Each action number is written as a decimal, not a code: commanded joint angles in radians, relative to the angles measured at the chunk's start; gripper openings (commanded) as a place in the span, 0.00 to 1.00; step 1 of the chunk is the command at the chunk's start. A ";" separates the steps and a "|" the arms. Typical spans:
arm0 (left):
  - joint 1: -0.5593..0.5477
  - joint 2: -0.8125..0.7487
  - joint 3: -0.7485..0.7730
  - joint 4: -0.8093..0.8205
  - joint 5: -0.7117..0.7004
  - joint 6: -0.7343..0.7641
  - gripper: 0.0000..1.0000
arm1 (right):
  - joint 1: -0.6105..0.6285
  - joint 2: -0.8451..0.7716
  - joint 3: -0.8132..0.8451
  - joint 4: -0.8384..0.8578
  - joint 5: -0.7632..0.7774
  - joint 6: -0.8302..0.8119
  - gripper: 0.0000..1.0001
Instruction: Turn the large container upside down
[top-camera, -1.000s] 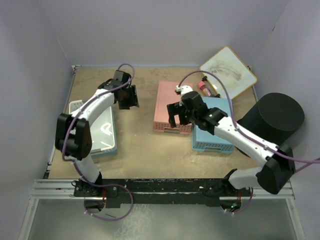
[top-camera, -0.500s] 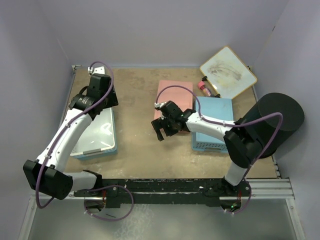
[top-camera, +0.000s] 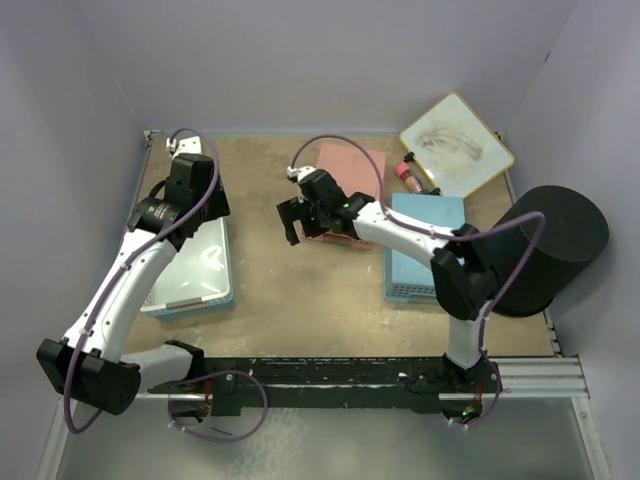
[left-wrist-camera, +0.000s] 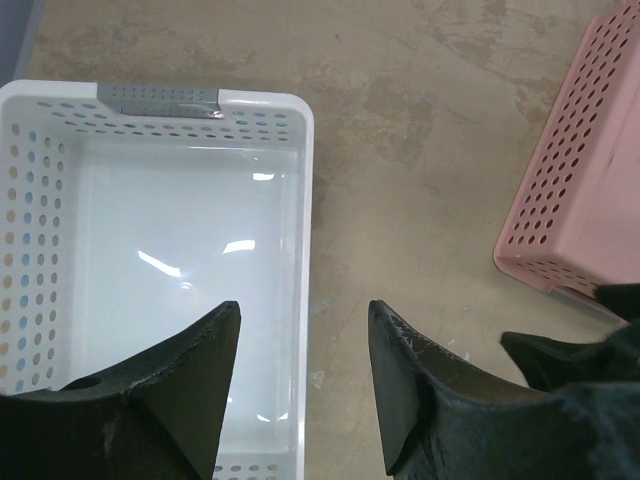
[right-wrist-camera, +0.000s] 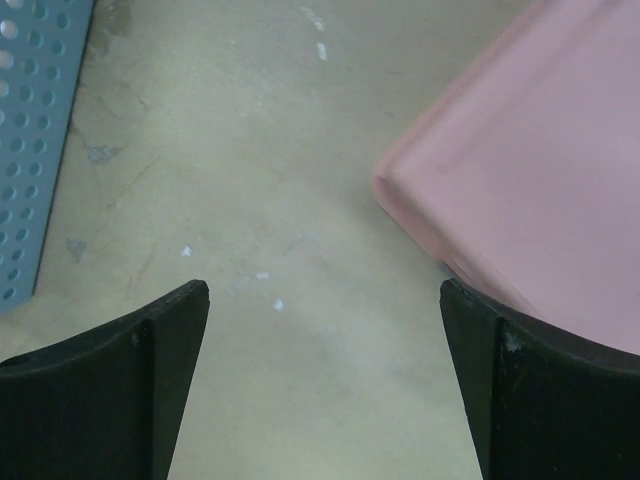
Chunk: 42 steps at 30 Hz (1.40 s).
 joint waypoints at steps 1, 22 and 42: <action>0.002 -0.049 -0.008 0.011 0.036 0.045 0.52 | -0.050 -0.233 -0.119 0.024 0.152 -0.034 1.00; 0.001 -0.079 -0.044 0.123 0.240 0.106 0.51 | -0.231 -0.318 -0.350 -0.023 0.128 0.070 1.00; 0.002 -0.149 -0.030 -0.002 0.059 0.085 0.50 | -0.098 0.096 0.103 0.203 -0.199 0.094 1.00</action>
